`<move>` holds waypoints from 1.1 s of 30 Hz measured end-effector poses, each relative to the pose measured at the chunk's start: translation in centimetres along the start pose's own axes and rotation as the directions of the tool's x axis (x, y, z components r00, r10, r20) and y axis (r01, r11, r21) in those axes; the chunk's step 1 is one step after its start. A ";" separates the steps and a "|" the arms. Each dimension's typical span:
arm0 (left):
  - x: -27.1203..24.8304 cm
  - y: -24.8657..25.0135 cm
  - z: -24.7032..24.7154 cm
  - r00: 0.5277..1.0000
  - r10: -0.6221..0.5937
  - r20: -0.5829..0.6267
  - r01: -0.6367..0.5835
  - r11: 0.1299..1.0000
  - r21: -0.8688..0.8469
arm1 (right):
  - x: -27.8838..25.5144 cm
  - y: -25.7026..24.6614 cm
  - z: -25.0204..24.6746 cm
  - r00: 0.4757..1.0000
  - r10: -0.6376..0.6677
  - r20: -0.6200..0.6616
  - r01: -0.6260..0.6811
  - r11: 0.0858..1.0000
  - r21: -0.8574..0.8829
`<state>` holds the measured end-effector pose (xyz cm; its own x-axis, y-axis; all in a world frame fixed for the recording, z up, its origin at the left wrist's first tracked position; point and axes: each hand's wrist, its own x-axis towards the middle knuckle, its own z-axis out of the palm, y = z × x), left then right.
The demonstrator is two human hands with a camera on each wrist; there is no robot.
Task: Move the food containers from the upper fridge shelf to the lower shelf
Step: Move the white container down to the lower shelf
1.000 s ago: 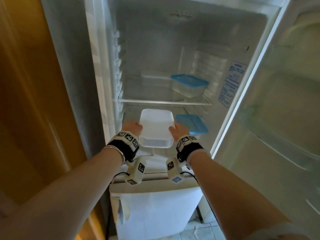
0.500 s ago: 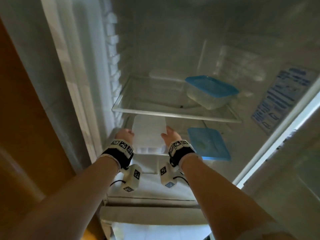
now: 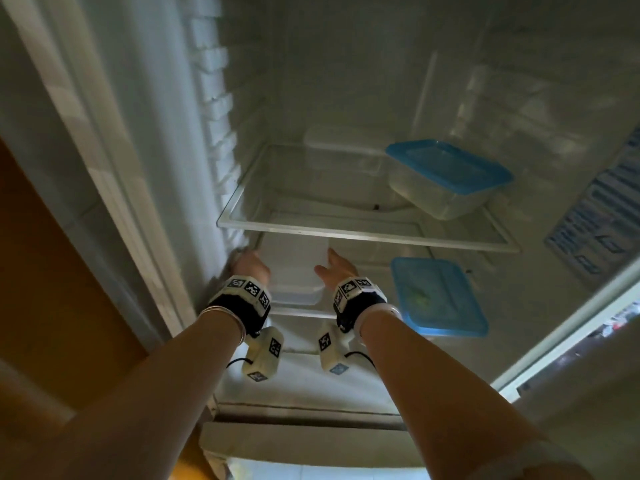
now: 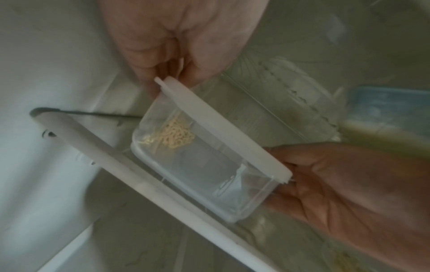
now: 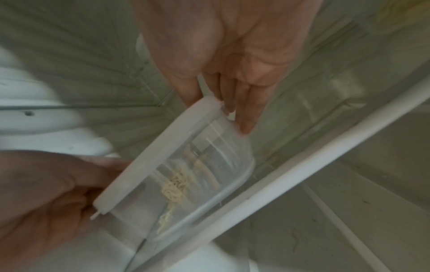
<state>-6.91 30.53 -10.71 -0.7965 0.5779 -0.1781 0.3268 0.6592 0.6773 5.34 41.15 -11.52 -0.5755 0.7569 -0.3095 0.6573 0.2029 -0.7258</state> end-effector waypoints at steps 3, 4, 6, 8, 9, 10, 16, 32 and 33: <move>-0.4 0.3 0.0 0.998 0.055 0.010 -0.056 0.997 0.045 | -0.2 0.0 0.1 1.000 -0.001 -0.003 0.001 1.000 0.010; -0.4 0.3 -0.1 0.998 0.065 0.006 -0.065 0.996 0.059 | -0.3 0.0 0.2 1.000 0.001 -0.003 -0.001 1.000 0.012; -0.6 0.2 -0.4 0.998 0.070 0.005 -0.070 0.994 0.082 | -0.6 -0.2 0.3 1.000 0.006 0.004 -0.006 1.000 0.007; -0.7 0.0 -0.6 0.998 0.065 0.001 -0.065 0.994 0.093 | -1.0 -0.5 0.5 1.000 0.010 0.015 -0.010 1.000 0.005; -0.7 -0.1 -0.7 0.998 0.066 -0.004 -0.066 0.993 0.099 | -1.2 -0.6 0.6 1.000 0.011 0.020 -0.011 1.000 0.007; -0.8 -0.2 -0.7 0.998 0.066 -0.007 -0.065 0.992 0.109 | -1.4 -0.8 0.8 1.000 0.012 0.022 -0.013 1.000 0.007; -1.0 -0.5 -0.8 0.994 0.111 -0.013 -0.108 0.985 0.136 | -2.2 -1.4 1.2 0.999 0.026 0.026 -0.025 0.999 -0.042; -5.0 1.2 -2.9 0.976 0.183 0.120 -0.205 0.955 0.214 | -8.4 -3.2 -0.3 0.998 -0.026 -0.054 0.008 0.951 -0.310; -5.6 1.4 -3.1 0.972 0.193 0.136 -0.219 0.953 0.209 | -9.2 -3.4 -0.5 0.998 -0.037 -0.057 0.016 0.942 -0.335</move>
<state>-3.58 26.72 -6.58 -0.6413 0.7545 -0.1395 0.5923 0.6024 0.5351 8.70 33.79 -5.89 -0.5709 0.7831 -0.2464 0.7729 0.4115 -0.4831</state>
